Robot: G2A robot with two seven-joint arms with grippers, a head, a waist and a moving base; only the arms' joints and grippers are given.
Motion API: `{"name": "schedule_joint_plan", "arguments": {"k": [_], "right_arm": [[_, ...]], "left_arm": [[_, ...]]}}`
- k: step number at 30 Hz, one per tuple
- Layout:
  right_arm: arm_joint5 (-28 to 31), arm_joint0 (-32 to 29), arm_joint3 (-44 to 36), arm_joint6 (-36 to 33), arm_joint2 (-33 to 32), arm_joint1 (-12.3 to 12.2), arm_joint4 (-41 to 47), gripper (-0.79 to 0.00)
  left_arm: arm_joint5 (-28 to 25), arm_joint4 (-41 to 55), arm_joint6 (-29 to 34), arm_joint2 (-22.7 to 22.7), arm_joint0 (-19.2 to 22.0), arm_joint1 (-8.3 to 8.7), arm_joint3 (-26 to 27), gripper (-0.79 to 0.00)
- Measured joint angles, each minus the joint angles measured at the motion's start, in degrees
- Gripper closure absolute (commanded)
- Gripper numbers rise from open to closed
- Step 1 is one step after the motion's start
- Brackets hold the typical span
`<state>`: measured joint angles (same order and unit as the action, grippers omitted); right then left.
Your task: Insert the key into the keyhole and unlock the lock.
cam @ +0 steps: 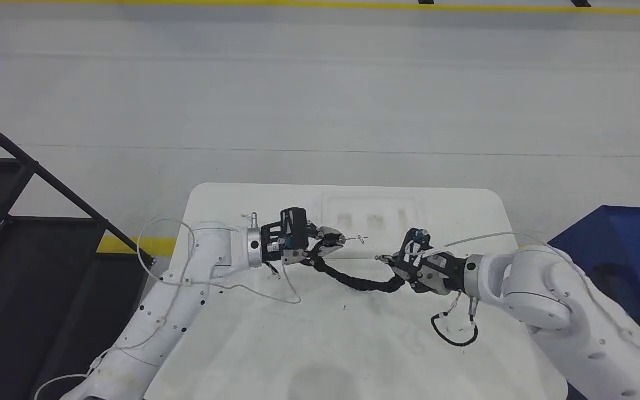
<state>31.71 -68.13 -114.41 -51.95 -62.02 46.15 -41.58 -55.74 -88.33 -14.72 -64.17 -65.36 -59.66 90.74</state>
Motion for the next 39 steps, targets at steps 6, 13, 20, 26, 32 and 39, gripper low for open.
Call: {"name": "schedule_joint_plan", "arguments": {"k": [6,13,20,26,32,39], "right_arm": [[0.7,3.4,4.7,-4.6,5.7,1.2,1.7,-0.317],[0.4,7.4,8.4,-7.2,9.6,2.4,4.7,-0.776],[1.2,7.3,7.7,-6.0,7.3,2.0,6.9,-0.785],[3.1,5.5,6.6,-1.6,3.8,1.4,8.3,-0.785],[6.0,5.5,7.2,3.5,1.6,1.3,9.4,-0.785],[11.1,9.8,10.5,8.6,-1.0,1.5,11.0,-0.785]], "left_arm": [[-1.8,-9.3,-2.2,2.7,-0.3,0.55,-2.2,0.0],[-2.3,-15.7,-5.2,9.5,1.8,0.05,-8.1,0.0],[-2.3,-15.2,-7.4,16.8,5.8,-1.27,-16.4,-0.785],[-2.3,-12.8,-9.5,21.8,10.2,-1.95,-20.7,-0.785],[-2.3,-8.1,-11.9,21.2,15.0,-0.87,-20.1,-0.785],[-2.3,0.3,-9.8,19.2,22.8,2.22,-18.0,-0.785]]}}
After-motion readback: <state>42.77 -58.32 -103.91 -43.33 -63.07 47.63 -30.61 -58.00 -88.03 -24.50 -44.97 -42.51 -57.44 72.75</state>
